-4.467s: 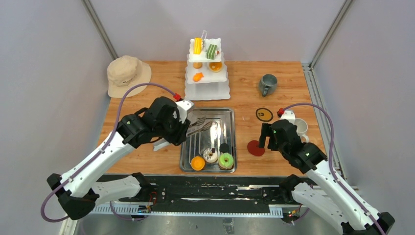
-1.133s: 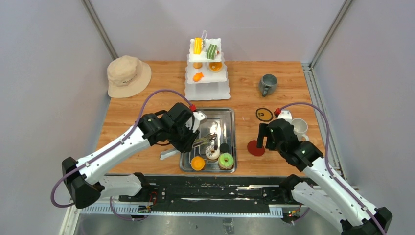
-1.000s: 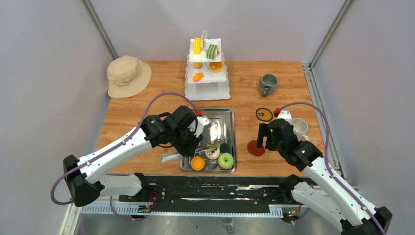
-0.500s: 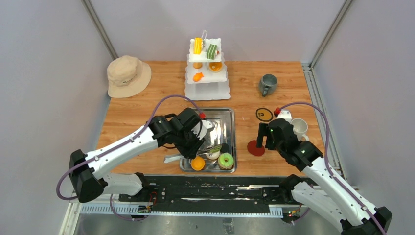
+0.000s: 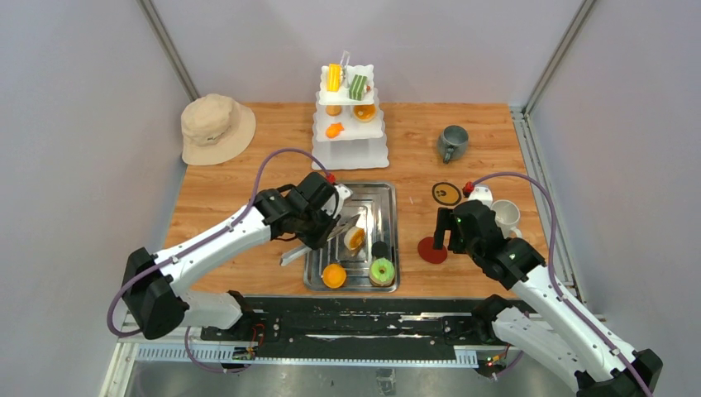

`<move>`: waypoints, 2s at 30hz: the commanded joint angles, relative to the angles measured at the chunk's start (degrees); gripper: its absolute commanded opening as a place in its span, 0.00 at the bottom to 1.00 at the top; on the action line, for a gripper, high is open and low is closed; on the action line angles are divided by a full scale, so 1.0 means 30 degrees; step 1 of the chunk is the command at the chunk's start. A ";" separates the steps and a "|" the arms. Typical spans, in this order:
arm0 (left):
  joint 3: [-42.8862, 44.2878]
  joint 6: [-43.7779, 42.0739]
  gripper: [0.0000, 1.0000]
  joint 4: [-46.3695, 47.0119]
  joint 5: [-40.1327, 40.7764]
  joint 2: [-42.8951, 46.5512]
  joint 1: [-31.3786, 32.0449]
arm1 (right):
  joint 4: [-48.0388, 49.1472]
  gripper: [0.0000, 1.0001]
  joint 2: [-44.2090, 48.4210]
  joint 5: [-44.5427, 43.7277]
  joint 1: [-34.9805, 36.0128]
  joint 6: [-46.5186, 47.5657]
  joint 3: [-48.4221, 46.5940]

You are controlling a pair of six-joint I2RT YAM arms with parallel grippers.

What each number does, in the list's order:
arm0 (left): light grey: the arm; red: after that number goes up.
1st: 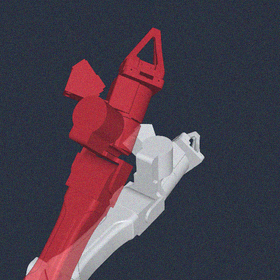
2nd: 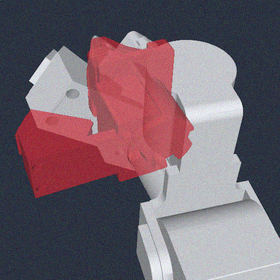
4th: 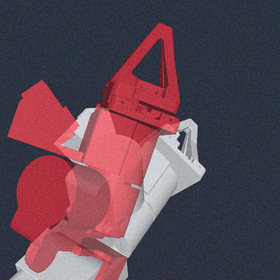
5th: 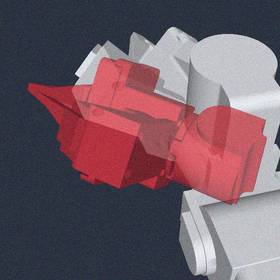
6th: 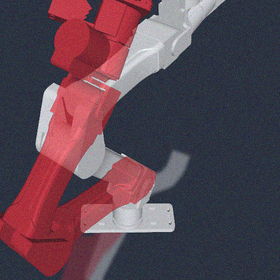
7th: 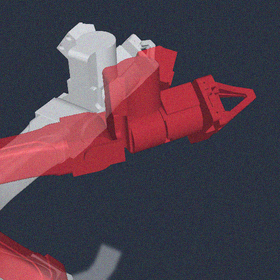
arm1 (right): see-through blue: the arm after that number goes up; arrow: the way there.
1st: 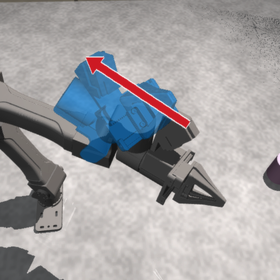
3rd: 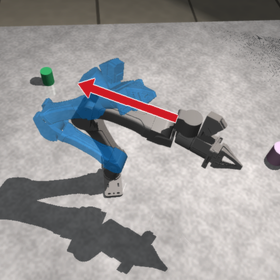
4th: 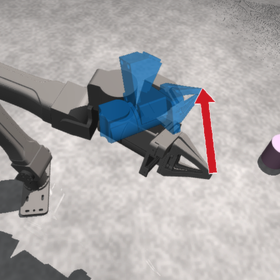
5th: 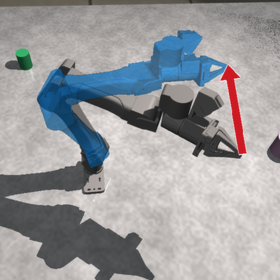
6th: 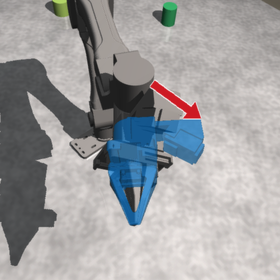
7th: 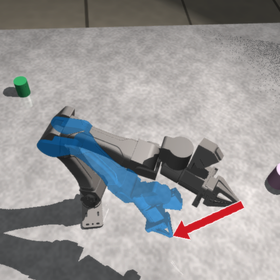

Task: Serve the afternoon tea

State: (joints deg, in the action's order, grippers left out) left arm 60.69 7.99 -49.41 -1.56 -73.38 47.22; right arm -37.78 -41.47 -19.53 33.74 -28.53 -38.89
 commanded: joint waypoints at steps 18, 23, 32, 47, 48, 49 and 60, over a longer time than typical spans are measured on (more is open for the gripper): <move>0.0621 0.1058 0.24 -0.0047 0.2265 0.2196 -0.0711 | 0.0107 0.84 -0.0147 -0.0122 0.0149 0.0048 0.0119; 0.0360 0.1834 0.24 -0.1389 0.2688 0.1994 -0.0711 | 0.0078 0.84 -0.0004 -0.0192 0.0125 0.0049 0.0187; 0.0064 0.2753 0.24 -0.2963 0.3364 0.1907 -0.0715 | 0.0250 0.84 -0.0383 -0.0083 0.0127 0.0100 0.0109; -0.0131 0.1850 0.21 -0.1964 -0.0878 0.0810 -0.0682 | 0.0434 0.84 -0.0568 0.0158 0.0124 0.0066 0.0063; -0.0146 0.1842 0.21 -0.1360 -0.1265 0.0642 -0.0682 | 0.0409 0.84 -0.0521 0.0131 0.0111 0.0076 0.0086; -0.0107 0.1848 0.21 -0.0807 -0.1662 0.0453 -0.0682 | 0.0410 0.84 -0.0464 0.0131 0.0120 0.0059 0.0116; 0.1661 0.1314 0.19 0.2031 -0.1162 -0.1357 -0.0196 | -0.0136 0.84 -0.0068 -0.0178 0.0126 0.0056 -0.0012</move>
State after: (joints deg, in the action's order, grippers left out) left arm 61.45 13.69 -46.50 -7.09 -78.28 45.32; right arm -37.21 -42.41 -19.46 33.74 -28.51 -38.85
